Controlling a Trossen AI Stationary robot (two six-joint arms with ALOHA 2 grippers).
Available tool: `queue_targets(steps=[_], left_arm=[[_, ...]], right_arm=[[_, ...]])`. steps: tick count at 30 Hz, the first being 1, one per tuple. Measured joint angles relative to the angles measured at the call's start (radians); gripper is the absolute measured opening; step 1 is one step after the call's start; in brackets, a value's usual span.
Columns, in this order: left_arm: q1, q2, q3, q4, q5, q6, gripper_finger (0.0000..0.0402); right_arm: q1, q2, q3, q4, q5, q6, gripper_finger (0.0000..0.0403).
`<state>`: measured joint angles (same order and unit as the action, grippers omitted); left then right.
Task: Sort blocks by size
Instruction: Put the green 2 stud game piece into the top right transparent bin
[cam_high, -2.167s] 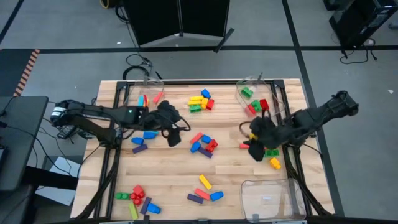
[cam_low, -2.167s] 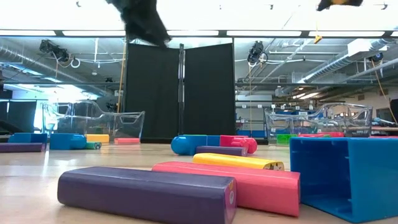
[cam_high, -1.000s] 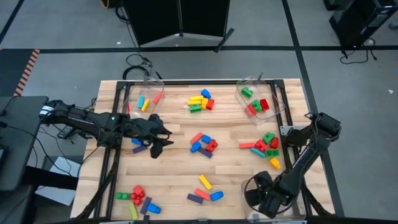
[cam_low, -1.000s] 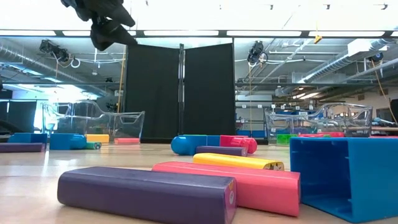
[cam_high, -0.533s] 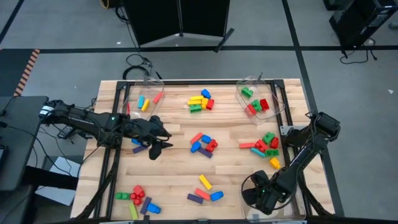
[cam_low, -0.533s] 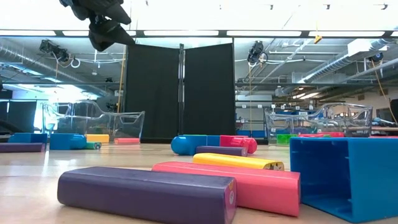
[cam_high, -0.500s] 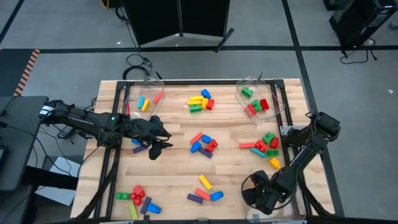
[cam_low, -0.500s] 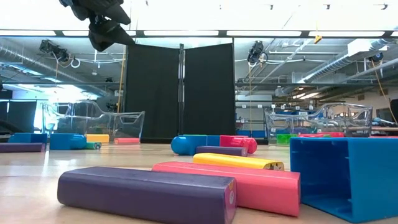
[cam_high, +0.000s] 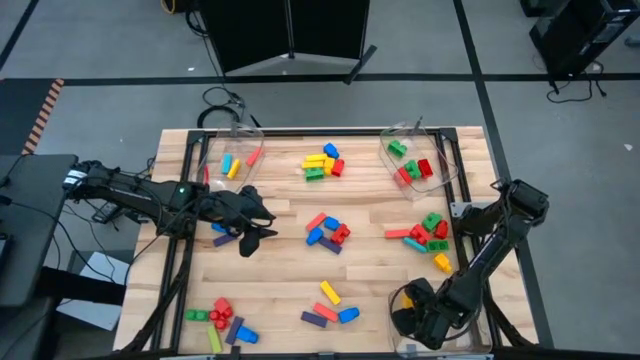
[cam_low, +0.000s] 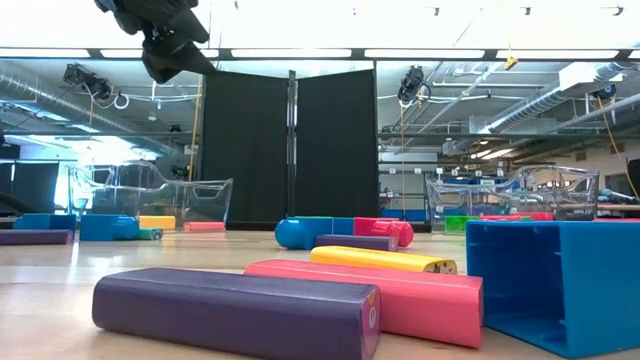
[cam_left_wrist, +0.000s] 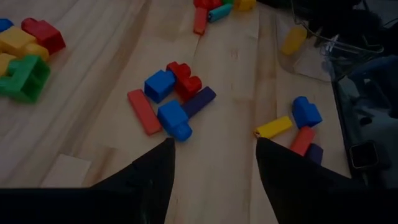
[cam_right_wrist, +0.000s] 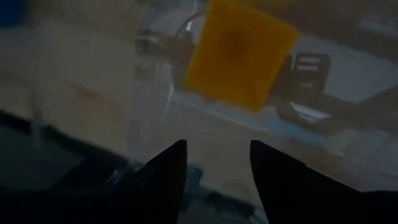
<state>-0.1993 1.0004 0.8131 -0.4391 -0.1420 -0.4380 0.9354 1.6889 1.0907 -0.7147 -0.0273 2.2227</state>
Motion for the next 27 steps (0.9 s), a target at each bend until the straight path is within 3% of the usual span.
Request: queue_targets(steps=[6, 14, 22, 27], left_arm=[[0.000, 0.000, 0.000, 0.000, -0.004, 0.043, 0.0229], [0.000, 0.000, 0.000, 0.001, -0.006, 0.044, 0.0229], [0.003, 0.000, 0.000, 0.001, -0.007, 0.043, 0.0229], [0.003, 0.000, 0.000, 0.012, -0.007, 0.042, 0.0229]], right_arm=[[0.015, -0.011, 0.107, -0.114, -0.001, 0.000, 0.0185], [0.034, -0.017, 0.307, -0.417, 0.020, -0.009, 0.0185], [0.058, -0.018, 0.490, -0.712, 0.255, -0.064, 0.0170], [0.058, -0.049, 0.511, -0.762, 0.502, -0.129, 0.0167]])
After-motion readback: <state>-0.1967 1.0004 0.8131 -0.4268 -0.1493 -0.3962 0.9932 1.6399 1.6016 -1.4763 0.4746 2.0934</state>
